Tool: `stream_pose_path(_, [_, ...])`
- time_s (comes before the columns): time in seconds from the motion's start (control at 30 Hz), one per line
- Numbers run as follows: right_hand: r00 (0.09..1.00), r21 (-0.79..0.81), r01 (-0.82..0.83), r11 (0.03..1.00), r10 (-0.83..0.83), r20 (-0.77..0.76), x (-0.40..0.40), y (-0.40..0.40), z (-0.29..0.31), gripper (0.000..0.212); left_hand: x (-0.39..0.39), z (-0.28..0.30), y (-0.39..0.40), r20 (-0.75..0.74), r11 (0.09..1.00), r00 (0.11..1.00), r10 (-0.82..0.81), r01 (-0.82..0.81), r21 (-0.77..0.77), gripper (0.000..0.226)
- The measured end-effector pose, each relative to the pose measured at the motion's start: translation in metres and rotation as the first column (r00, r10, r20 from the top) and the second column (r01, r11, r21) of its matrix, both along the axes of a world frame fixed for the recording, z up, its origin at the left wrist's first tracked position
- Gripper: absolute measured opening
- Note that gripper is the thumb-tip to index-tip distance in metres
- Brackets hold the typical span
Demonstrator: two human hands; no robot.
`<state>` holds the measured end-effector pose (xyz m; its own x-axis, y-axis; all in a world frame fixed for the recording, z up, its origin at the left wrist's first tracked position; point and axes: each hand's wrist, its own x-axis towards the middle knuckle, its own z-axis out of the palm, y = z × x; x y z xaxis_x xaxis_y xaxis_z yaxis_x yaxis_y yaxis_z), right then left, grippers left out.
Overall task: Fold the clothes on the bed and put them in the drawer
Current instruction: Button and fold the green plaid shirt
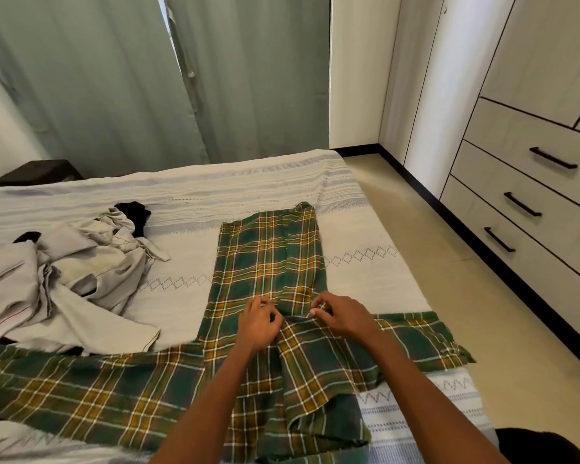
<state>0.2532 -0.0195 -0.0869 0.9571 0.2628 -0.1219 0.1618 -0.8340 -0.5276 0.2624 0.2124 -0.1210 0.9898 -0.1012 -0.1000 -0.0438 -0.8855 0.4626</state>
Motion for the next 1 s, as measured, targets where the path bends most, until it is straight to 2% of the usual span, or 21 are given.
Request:
stream_pose_path(0.1, [0.998,0.008,-0.02,1.0,0.021,-0.051,-0.002,-0.002,-0.007,0.026,-0.009,-0.001,0.001,-0.063,0.996,0.996,-0.059,0.063,0.065,0.022])
stream_pose_path(0.2, [0.995,0.081,0.101,0.992,-0.101,-0.004,-0.012,-0.031,-0.011,0.033,-0.014,0.005,-0.008,-0.003,0.982,0.987,-0.163,0.163,0.091,0.031])
stream_pose_path(0.27, [0.986,0.024,0.165,0.986,-0.165,0.011,-0.02,-0.062,-0.015,0.036,-0.016,0.013,-0.025,0.02,0.969,0.972,-0.233,0.231,0.084,0.035])
stream_pose_path(0.37, [0.987,-0.202,0.15,0.968,-0.157,-0.018,-0.026,-0.108,-0.022,0.046,-0.018,0.023,-0.061,-0.012,0.943,0.946,-0.324,0.324,0.08,0.039])
stream_pose_path(0.4, [0.987,-0.231,0.149,0.962,-0.159,-0.028,-0.028,-0.119,-0.025,0.047,-0.018,0.025,-0.074,-0.017,0.934,0.938,-0.347,0.347,0.09,0.04])
stream_pose_path(0.5, [0.946,-0.15,0.322,0.935,-0.325,0.006,-0.044,-0.148,-0.022,0.046,-0.018,0.035,-0.119,-0.031,0.893,0.902,-0.431,0.431,0.127,0.039])
stream_pose_path(0.57, [0.866,-0.035,0.499,0.866,-0.498,0.039,-0.059,-0.161,-0.027,0.039,-0.018,0.04,-0.146,-0.068,0.864,0.876,-0.477,0.482,0.147,0.039])
stream_pose_path(0.63, [0.738,0.078,0.673,0.736,-0.675,-0.002,-0.078,-0.176,-0.032,0.033,-0.016,0.041,-0.173,-0.129,0.84,0.853,-0.505,0.52,0.153,0.042])
stream_pose_path(0.73, [0.495,0.124,0.869,0.479,-0.838,-0.229,-0.101,-0.206,-0.059,0.037,-0.015,0.035,-0.204,-0.201,0.841,0.844,-0.497,0.526,0.128,0.046])
stream_pose_path(0.83, [0.312,0.114,0.947,0.299,-0.787,-0.532,-0.113,-0.235,-0.091,0.057,-0.015,0.028,-0.233,-0.214,0.853,0.86,-0.463,0.498,0.158,0.047])
stream_pose_path(0.9, [0.295,0.17,0.954,0.245,-0.685,-0.667,-0.119,-0.235,-0.094,0.054,-0.014,0.026,-0.242,-0.193,0.856,0.874,-0.447,0.48,0.192,0.046])
stream_pose_path(0.93, [0.315,0.208,0.948,0.24,-0.635,-0.705,-0.119,-0.235,-0.094,0.05,-0.012,0.025,-0.249,-0.181,0.853,0.874,-0.451,0.482,0.199,0.045])
stream_pose_path(1.0, [0.296,0.23,0.955,0.186,-0.572,-0.765,-0.117,-0.236,-0.094,0.047,-0.007,0.024,-0.26,-0.168,0.848,0.868,-0.466,0.493,0.195,0.042])
